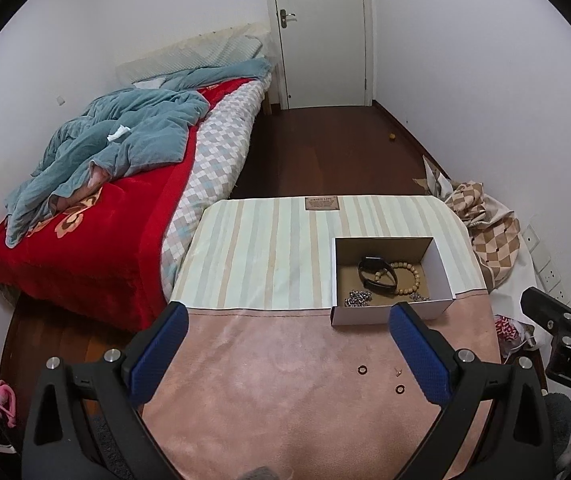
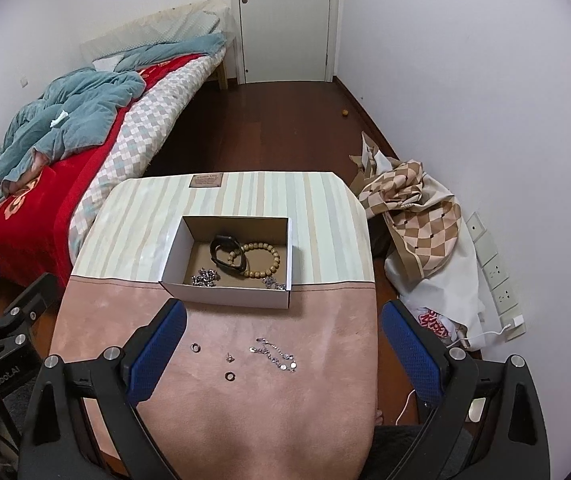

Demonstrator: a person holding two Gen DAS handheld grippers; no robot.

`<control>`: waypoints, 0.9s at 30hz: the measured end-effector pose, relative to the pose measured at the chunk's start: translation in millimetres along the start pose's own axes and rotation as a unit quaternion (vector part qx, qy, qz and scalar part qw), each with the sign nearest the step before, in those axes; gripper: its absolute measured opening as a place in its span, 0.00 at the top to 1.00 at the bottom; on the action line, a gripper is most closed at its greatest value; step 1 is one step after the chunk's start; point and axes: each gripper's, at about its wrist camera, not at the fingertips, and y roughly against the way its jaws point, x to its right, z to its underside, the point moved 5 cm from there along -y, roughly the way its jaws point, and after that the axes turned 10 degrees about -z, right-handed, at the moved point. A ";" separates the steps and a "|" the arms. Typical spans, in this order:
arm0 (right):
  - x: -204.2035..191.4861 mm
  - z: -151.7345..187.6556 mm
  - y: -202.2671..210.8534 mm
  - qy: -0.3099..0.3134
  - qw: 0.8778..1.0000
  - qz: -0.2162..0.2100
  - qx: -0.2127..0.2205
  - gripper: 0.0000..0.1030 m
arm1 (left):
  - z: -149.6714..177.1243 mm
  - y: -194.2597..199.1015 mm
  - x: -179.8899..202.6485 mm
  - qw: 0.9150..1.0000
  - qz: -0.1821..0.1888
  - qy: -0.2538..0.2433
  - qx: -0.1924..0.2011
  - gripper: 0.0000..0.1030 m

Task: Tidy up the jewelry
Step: 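Withdraw both tools from the box over the table, then lower the right tool onto the silver charm bracelet and close it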

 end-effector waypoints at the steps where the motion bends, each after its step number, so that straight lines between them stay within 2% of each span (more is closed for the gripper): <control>1: -0.5 0.5 0.2 -0.001 1.000 -0.001 0.001 0.04 | 0.5 -0.4 -0.7 1.000 0.001 0.004 0.001 0.00; 4: 1.9 3.9 -1.6 -0.009 1.000 -0.010 0.002 0.04 | 3.7 -6.8 -2.7 1.000 -0.006 0.017 0.003 0.00; 8: 17.3 14.4 -19.1 -0.030 0.999 -0.017 0.003 0.03 | 17.2 -30.7 3.7 1.000 -0.021 0.011 -0.013 0.00; 11: 42.4 34.1 -49.8 -0.064 0.998 -0.005 -0.019 0.03 | 32.6 -52.0 10.8 0.999 -0.025 0.004 -0.032 0.00; 17: 77.7 87.2 -119.7 -0.111 0.991 -0.004 -0.072 0.05 | 74.5 -104.5 24.3 0.994 -0.065 -0.027 -0.084 0.00; 19: 81.2 99.5 -139.3 -0.120 0.989 -0.021 -0.079 0.15 | 84.1 -117.3 25.1 0.992 -0.074 -0.032 -0.101 0.00; 21: 81.4 109.4 -157.8 -0.121 0.988 -0.030 -0.087 0.36 | 91.8 -128.4 25.2 0.990 -0.078 -0.035 -0.115 0.00; 25: 70.9 119.6 -180.6 -0.103 0.990 -0.032 -0.092 0.47 | 101.6 -141.7 25.8 0.987 -0.084 -0.042 -0.130 0.00; 27: 63.1 126.5 -190.5 -0.087 0.990 -0.029 -0.104 0.57 | 104.4 -146.0 27.3 0.986 -0.081 -0.046 -0.136 0.00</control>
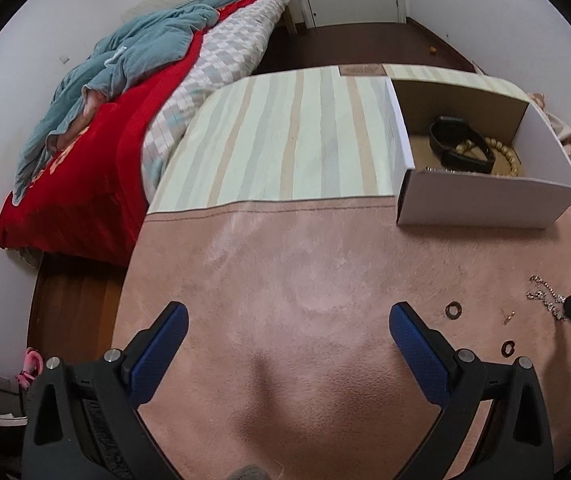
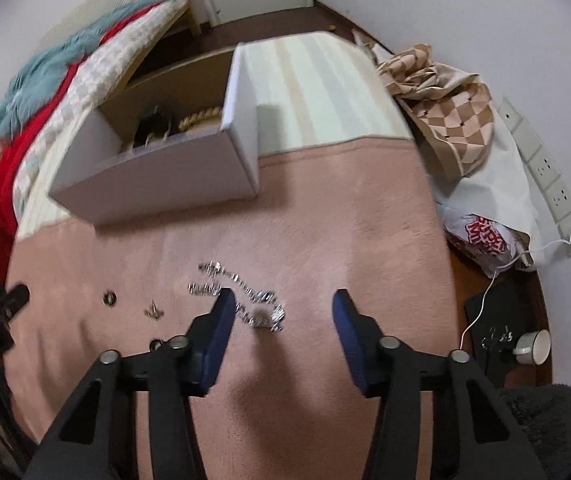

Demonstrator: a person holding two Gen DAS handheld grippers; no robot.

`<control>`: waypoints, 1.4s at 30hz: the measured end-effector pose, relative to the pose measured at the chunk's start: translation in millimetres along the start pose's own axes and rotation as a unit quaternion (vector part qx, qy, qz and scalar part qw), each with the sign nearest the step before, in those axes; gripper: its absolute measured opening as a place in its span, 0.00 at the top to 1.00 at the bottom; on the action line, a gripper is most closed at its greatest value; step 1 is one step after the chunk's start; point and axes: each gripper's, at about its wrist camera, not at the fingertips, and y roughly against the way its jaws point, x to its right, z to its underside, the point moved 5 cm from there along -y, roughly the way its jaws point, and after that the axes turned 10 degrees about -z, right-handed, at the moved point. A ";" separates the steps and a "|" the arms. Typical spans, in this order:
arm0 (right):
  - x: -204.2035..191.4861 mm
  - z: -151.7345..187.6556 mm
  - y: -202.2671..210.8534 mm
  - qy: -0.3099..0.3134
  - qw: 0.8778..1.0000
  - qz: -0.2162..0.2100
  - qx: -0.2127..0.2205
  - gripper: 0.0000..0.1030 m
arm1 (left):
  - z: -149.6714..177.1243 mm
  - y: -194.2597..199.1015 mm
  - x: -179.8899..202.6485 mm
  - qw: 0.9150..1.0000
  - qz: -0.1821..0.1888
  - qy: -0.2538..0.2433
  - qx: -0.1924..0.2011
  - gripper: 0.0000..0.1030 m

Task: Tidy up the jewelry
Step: 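Lower the right tool onto the silver charm bracelet and close it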

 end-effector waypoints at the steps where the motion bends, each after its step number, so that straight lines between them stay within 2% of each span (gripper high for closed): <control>1: -3.0 4.5 -7.6 0.008 1.000 0.007 -0.012 0.61 | 0.9 -1.6 2.0 1.000 0.001 -0.003 -0.003 0.00; 2: -5.4 8.3 -12.9 0.016 1.000 0.016 -0.019 0.66 | 1.5 -2.5 3.9 1.000 0.002 -0.006 -0.004 0.00; 3: -8.6 8.6 -11.4 0.030 0.999 0.022 -0.008 0.71 | 2.1 -3.4 5.9 1.000 0.004 -0.009 -0.005 0.00; 4: -10.7 10.9 -13.0 0.041 0.999 0.032 -0.010 0.79 | 2.9 -4.0 8.4 1.000 0.008 -0.012 -0.006 0.00; 5: -11.2 12.1 -14.2 0.045 0.998 0.035 -0.011 0.92 | 3.5 -4.3 10.6 1.000 0.012 -0.014 -0.007 0.00; 6: -9.7 12.4 -15.1 0.040 0.999 0.030 -0.008 0.96 | 4.0 -4.5 13.5 1.000 0.017 -0.016 -0.008 0.00; 12: 15.5 9.4 -3.7 -0.009 1.000 0.018 0.017 1.00 | 2.7 5.1 42.7 0.998 0.060 -0.035 -0.010 0.00; 21: 40.7 4.2 10.6 -0.033 0.999 0.016 0.030 1.00 | 13.6 14.1 107.2 0.989 0.120 -0.085 -0.027 0.01; 23: 42.4 5.7 14.9 -0.038 0.999 0.004 0.033 1.00 | 14.8 17.9 111.0 0.988 0.125 -0.088 -0.022 0.01; 26: 43.3 4.1 16.4 -0.058 0.997 -0.041 0.026 1.00 | 12.5 19.7 106.2 0.989 0.121 -0.084 -0.015 0.01; 28: 43.7 3.9 15.8 -0.061 0.997 -0.042 0.022 0.99 | 10.6 20.0 97.1 0.990 0.115 -0.075 -0.014 0.01; 29: 43.8 3.6 14.6 -0.060 0.997 -0.043 0.019 0.97 | 8.9 20.1 91.1 0.991 0.110 -0.070 -0.012 0.01; 31: 41.7 3.0 12.2 -0.058 0.997 -0.051 0.019 0.83 | 5.3 16.6 81.4 0.993 0.103 -0.063 -0.009 0.01; 33: 36.1 0.7 9.7 -0.050 0.997 -0.058 0.020 0.51 | 3.0 14.5 71.7 0.994 0.094 -0.055 -0.005 0.01; 34: 32.6 -0.1 7.4 -0.045 0.997 -0.058 0.019 0.45 | 2.6 13.8 68.7 0.994 0.091 -0.052 -0.004 0.01; 36: 23.9 -1.1 0.5 -0.027 0.999 -0.044 0.011 0.43 | 2.6 11.4 64.4 0.995 0.085 -0.051 -0.004 0.01; 37: 19.9 -0.1 -6.5 -0.013 0.999 -0.029 -0.002 0.43 | 3.0 10.2 63.2 0.995 0.083 -0.051 -0.005 0.01; 38: 14.1 -0.5 -8.4 0.011 1.000 -0.006 0.003 0.43 | 3.4 9.4 62.6 0.995 0.082 -0.051 -0.006 0.01; 40: 6.2 1.7 -12.8 0.044 0.999 0.029 0.003 0.52 | 4.5 8.2 61.4 0.995 0.079 -0.052 -0.007 0.01; 41: 2.3 2.3 -12.5 0.062 0.997 0.041 0.012 0.80 | 4.2 8.0 61.6 0.995 0.079 -0.053 -0.006 0.01; 42: 1.3 2.5 -12.2 0.061 0.998 0.032 0.014 0.95 | 4.1 8.2 61.7 0.995 0.079 -0.053 -0.005 0.01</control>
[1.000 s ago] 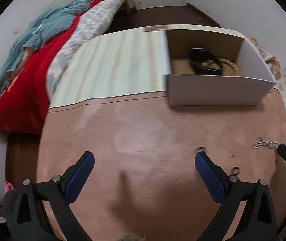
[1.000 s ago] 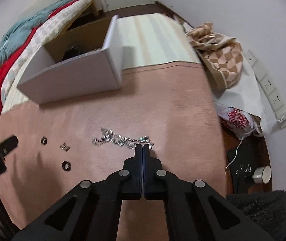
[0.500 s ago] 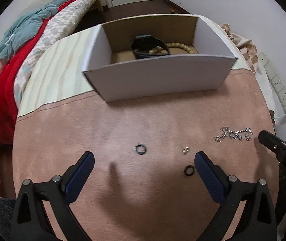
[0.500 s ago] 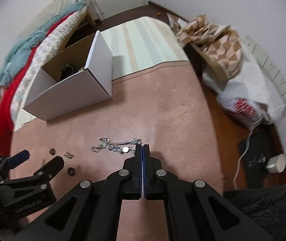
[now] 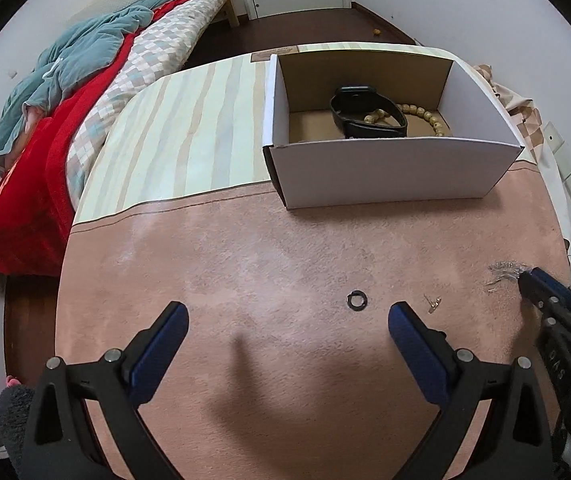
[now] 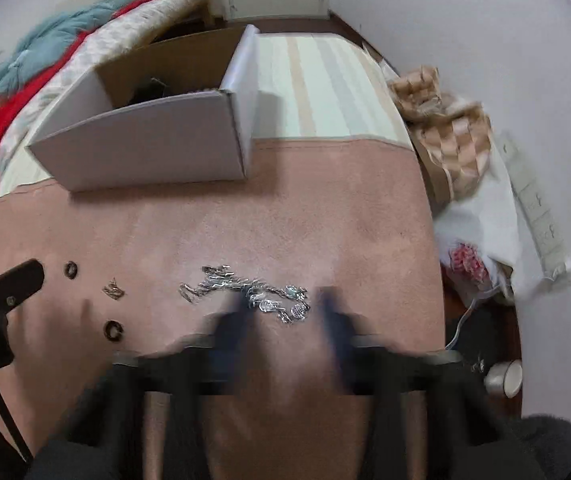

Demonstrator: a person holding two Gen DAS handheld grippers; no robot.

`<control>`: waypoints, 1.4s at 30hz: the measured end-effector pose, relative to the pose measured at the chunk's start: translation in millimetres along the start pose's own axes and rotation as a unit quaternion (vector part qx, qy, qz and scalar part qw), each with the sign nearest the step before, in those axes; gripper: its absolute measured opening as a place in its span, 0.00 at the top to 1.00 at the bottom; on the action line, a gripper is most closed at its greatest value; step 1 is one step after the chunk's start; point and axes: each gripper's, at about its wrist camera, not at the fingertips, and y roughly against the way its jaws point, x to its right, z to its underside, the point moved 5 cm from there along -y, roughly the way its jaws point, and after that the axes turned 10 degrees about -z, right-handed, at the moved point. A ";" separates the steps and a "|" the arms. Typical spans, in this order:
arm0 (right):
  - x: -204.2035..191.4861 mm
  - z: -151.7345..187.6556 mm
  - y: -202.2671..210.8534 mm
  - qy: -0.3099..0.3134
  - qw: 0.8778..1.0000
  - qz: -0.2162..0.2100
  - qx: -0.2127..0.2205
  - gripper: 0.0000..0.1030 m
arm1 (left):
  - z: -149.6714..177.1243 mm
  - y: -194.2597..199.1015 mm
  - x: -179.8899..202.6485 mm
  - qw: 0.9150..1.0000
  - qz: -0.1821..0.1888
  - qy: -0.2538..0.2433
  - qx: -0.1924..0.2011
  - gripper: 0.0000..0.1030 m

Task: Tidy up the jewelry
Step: 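Lower the right tool onto the silver charm bracelet and close it, then carry the charm bracelet into the white box while the left tool carries the small silver charm there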

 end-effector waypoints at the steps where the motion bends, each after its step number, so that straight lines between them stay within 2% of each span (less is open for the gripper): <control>1: 1.6 0.0 0.8 -0.005 1.000 -0.004 -0.001 0.95 | -0.4 0.6 0.6 1.000 0.000 -0.001 0.001 0.01; 7: 31.3 3.1 17.1 -0.081 0.996 -0.041 0.019 0.96 | -3.5 6.3 14.7 1.000 0.017 -0.014 0.010 0.01; 10: 44.5 1.6 27.3 -0.103 0.993 -0.042 0.035 0.96 | -2.9 7.0 29.5 0.999 0.041 -0.023 0.008 0.01; 15: 54.0 5.2 25.1 -0.117 0.992 -0.039 0.032 0.96 | -1.0 4.5 54.7 0.997 0.064 -0.040 0.005 0.02; 17: 53.8 4.8 24.3 -0.115 0.992 -0.039 0.032 0.96 | -0.2 3.5 60.4 0.997 0.068 -0.044 0.004 0.14; 19: 56.1 5.3 23.6 -0.114 0.992 -0.037 0.033 0.96 | 0.7 0.9 65.5 0.996 0.073 -0.048 -0.002 0.19; 21: 56.3 5.3 23.0 -0.116 0.992 -0.036 0.033 0.96 | -0.1 -1.0 68.5 0.996 0.078 -0.050 -0.003 0.30; 23: 56.4 6.1 22.9 -0.117 0.992 -0.035 0.032 0.95 | 0.4 -1.9 71.9 0.995 0.083 -0.053 -0.006 0.51; 25: 56.8 5.9 22.8 -0.119 0.992 -0.034 0.032 0.95 | 1.3 -3.5 75.0 0.994 0.090 -0.055 -0.011 0.65; 29: 57.1 5.6 22.3 -0.120 0.992 -0.031 0.032 0.95 | 3.9 -3.2 78.0 0.993 0.097 -0.060 -0.011 0.77; 32: 56.6 4.8 22.6 -0.119 0.992 -0.030 0.033 0.95 | 4.0 -0.7 81.0 0.993 0.101 -0.065 -0.008 0.91; 42: 49.1 -2.6 35.8 -0.113 0.991 -0.042 0.048 0.95 | -1.8 17.7 77.6 0.992 0.109 -0.065 0.016 0.91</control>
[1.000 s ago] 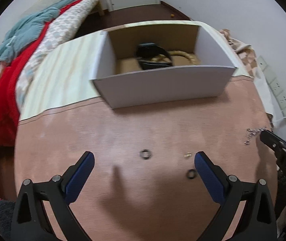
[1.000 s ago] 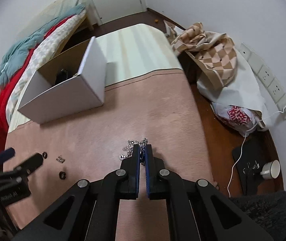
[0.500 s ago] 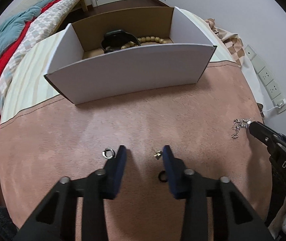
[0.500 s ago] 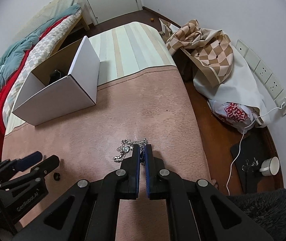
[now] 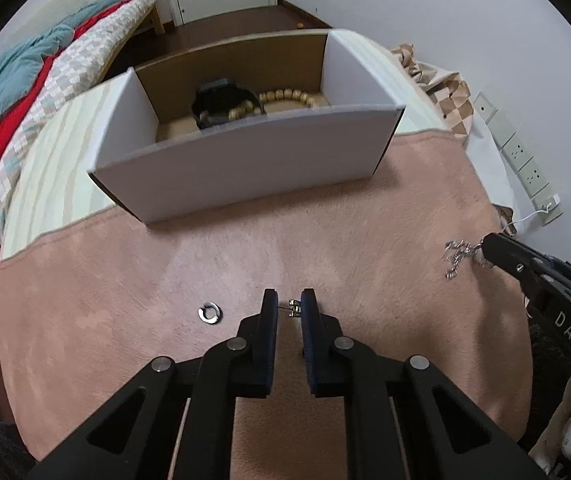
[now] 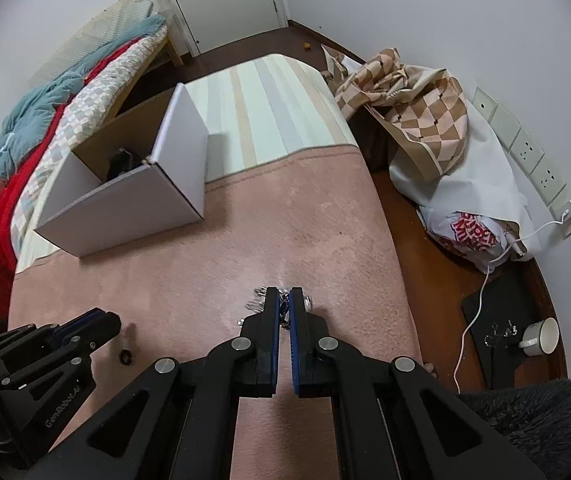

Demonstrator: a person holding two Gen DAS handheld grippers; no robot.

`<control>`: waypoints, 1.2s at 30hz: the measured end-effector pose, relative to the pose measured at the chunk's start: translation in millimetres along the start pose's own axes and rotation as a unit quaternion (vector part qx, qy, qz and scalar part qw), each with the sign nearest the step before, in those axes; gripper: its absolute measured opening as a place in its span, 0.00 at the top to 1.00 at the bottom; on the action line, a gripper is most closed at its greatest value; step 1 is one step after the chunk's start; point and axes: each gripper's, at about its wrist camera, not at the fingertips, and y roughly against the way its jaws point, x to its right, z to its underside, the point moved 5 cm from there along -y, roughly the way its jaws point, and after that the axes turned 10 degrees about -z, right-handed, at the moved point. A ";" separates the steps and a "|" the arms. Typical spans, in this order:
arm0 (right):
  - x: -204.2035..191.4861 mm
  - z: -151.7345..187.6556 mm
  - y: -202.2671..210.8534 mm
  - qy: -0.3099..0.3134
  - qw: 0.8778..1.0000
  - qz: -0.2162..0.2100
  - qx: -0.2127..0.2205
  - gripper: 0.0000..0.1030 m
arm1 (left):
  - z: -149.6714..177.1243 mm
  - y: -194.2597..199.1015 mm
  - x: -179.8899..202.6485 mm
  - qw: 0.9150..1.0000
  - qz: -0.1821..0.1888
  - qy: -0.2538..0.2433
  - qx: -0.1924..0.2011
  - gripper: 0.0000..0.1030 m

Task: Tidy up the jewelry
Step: 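Carry the charm bracelet into the white box while the left tool carries the small silver charm there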

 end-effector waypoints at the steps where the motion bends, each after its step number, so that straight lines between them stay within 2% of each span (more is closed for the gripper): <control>1: -2.5 -1.0 2.5 0.002 1.000 -0.003 0.002 0.95 | -3.1 5.1 -1.6 1.000 0.000 0.001 0.006 0.91; 10: -45.0 -38.4 42.6 0.035 0.997 -0.052 0.036 0.95 | -51.0 60.5 -23.5 0.997 0.005 0.023 0.077 0.91; 15: -74.8 -79.7 74.0 0.051 0.992 -0.088 0.069 0.95 | -86.4 88.2 -43.9 0.993 0.013 0.040 0.109 0.91; 18: -94.6 -107.6 89.8 0.071 0.988 -0.104 0.091 0.95 | -104.5 95.8 -61.0 0.992 0.018 0.057 0.115 0.91; 21: -116.5 -135.3 93.4 0.100 0.983 -0.115 0.099 0.95 | -122.7 91.7 -76.1 0.992 0.010 0.065 0.112 0.91; 24: -134.0 -158.9 77.0 0.129 0.981 -0.119 0.089 0.95 | -135.3 79.2 -87.4 0.992 0.003 0.069 0.102 0.91; 30: -143.8 -183.4 16.2 0.132 0.983 -0.120 0.028 0.95 | -149.5 35.7 -107.0 0.995 0.012 0.082 0.049 0.91; 36: -133.3 -184.0 -37.6 0.124 0.986 -0.111 -0.028 0.95 | -161.6 -7.0 -113.5 0.996 0.029 0.083 -0.007 0.91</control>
